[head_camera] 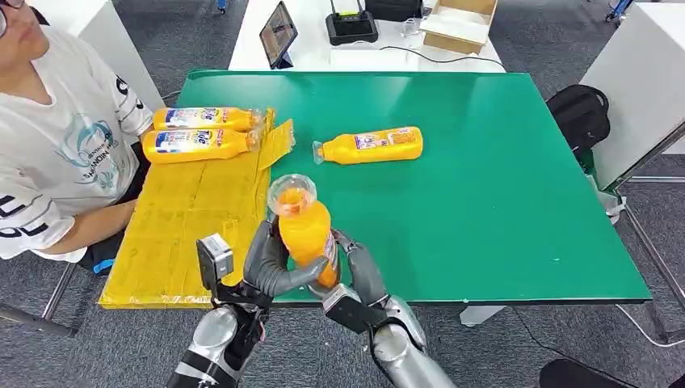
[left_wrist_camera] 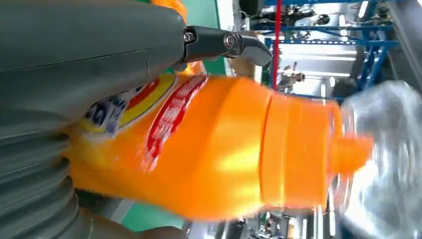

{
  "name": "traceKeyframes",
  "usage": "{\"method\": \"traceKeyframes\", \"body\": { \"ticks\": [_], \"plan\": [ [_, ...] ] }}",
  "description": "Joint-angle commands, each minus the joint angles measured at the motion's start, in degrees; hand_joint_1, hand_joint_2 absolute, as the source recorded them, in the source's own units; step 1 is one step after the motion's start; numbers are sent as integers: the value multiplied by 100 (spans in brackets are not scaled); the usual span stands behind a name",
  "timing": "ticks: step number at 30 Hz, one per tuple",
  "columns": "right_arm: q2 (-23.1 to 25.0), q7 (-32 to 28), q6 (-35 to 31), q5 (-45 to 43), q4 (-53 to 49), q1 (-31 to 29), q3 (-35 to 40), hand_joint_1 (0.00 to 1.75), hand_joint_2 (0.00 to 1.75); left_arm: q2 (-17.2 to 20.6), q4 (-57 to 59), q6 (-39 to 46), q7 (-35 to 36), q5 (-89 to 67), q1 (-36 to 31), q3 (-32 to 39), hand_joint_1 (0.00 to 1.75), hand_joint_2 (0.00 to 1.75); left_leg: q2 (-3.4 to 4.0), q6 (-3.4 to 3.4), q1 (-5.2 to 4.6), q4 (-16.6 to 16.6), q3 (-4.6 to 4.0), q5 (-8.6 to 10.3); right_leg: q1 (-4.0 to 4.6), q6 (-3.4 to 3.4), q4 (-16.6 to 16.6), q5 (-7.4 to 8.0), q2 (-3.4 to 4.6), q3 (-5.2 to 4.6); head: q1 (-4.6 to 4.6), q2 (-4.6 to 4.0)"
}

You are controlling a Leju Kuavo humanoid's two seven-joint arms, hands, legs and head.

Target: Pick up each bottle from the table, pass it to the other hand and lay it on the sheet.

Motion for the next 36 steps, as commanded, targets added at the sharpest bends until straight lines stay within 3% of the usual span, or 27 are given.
{"method": "traceKeyframes", "body": {
  "ticks": [1, 9, 16, 17, 18, 19, 36],
  "plan": [
    [61, 63, 77, 129, 712, -241, 529, 175, 175, 70, 572, -154, 156, 78, -273, -261, 0, 175, 9, 3, 4, -5, 27, -9, 7, -18, -6, -6, 3, 25, 0, 0],
    [70, 85, 108, 151, 766, -251, 562, 175, 175, 94, 584, -107, 199, 4, -290, -275, 0, 175, 13, 5, 3, -3, 30, -11, 7, -19, -5, -7, 5, 27, 0, 0],
    [68, 119, 194, 126, 755, -255, 550, 175, 175, 135, 507, 435, 99, -575, -319, -308, 0, 175, 13, 4, 3, -3, 30, -12, 8, -21, -3, -8, 5, 26, 0, 0],
    [69, 129, 203, 116, 744, -250, 538, 175, 175, 135, 505, 470, 102, -613, -322, -287, 10, 175, 16, 4, 3, -3, 30, -12, 8, -22, -3, -8, 7, 25, -2, 0],
    [68, 140, 224, 82, 711, -232, 504, 175, 175, 133, 488, 570, 104, -711, -321, -261, 75, 175, 8, 3, 2, -2, 20, -7, 6, -16, -2, -6, 1, 17, 0, 0],
    [62, 142, 258, 69, 692, -226, 496, 175, 175, 136, 483, 599, 96, -764, -321, -251, 171, 175, 13, 5, 4, -2, 34, -14, 10, -24, -3, -10, 3, 31, 0, 0],
    [79, 134, 283, 4, 659, -263, 433, 175, 175, 149, 668, 203, 189, -611, -389, -201, 175, 175, 10, 4, 1, -3, 23, -8, 5, -17, -3, -6, 3, 19, -2, 0]
  ]
}}
